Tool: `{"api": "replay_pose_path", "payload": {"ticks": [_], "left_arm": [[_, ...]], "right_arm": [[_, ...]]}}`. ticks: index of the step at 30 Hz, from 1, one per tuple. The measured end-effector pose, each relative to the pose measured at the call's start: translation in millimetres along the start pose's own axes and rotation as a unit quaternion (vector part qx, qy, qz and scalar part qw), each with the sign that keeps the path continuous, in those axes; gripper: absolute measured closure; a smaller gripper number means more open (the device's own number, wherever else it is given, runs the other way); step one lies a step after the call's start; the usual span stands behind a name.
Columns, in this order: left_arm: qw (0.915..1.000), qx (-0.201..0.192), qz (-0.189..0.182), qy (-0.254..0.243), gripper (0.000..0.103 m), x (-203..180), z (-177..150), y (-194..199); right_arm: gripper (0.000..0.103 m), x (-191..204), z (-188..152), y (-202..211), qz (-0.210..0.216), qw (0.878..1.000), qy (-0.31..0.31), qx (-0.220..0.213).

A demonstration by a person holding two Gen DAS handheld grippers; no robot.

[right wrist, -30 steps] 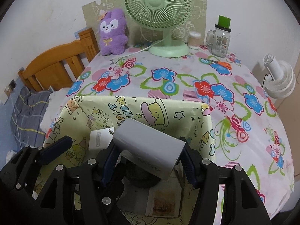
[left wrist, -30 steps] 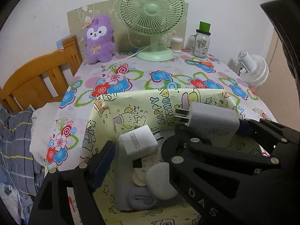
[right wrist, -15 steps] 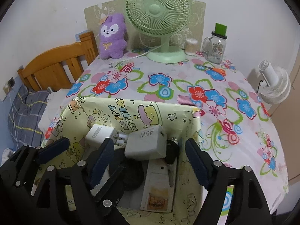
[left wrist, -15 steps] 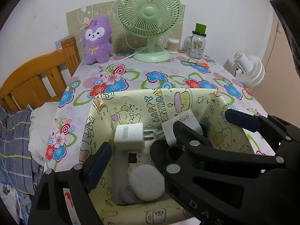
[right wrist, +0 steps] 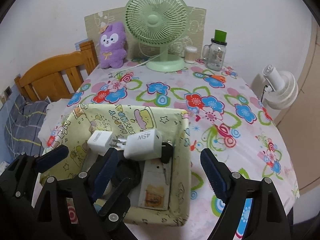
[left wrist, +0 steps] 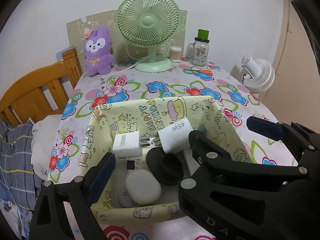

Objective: Organize rigid objects
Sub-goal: 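Open both tools to release the items and withdraw them from the box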

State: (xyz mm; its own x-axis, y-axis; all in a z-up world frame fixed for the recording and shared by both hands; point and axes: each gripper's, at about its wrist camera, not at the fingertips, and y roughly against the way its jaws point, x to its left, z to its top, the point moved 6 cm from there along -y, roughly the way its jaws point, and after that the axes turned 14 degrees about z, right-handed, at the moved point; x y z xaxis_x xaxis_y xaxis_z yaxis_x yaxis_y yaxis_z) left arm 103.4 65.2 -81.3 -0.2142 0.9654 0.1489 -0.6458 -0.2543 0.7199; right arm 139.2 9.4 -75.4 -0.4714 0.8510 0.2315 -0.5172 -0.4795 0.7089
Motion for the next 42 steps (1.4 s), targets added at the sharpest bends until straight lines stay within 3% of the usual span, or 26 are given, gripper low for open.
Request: {"api": "replay_pose_path", "payload": {"ticks": [22,42], "left_arm": [[1.0000,-0.005,-0.007,-0.003,0.005,-28,2,17],[0.9982,-0.059,0.007,-0.008,0.004,-36,15,61]], "right_arm": [[0.011,-52,-17,47,-0.037,0.998,-0.043,-0.021],[0.007,-87,-22,115,-0.077,0.993,-0.052,-0.074]]}}
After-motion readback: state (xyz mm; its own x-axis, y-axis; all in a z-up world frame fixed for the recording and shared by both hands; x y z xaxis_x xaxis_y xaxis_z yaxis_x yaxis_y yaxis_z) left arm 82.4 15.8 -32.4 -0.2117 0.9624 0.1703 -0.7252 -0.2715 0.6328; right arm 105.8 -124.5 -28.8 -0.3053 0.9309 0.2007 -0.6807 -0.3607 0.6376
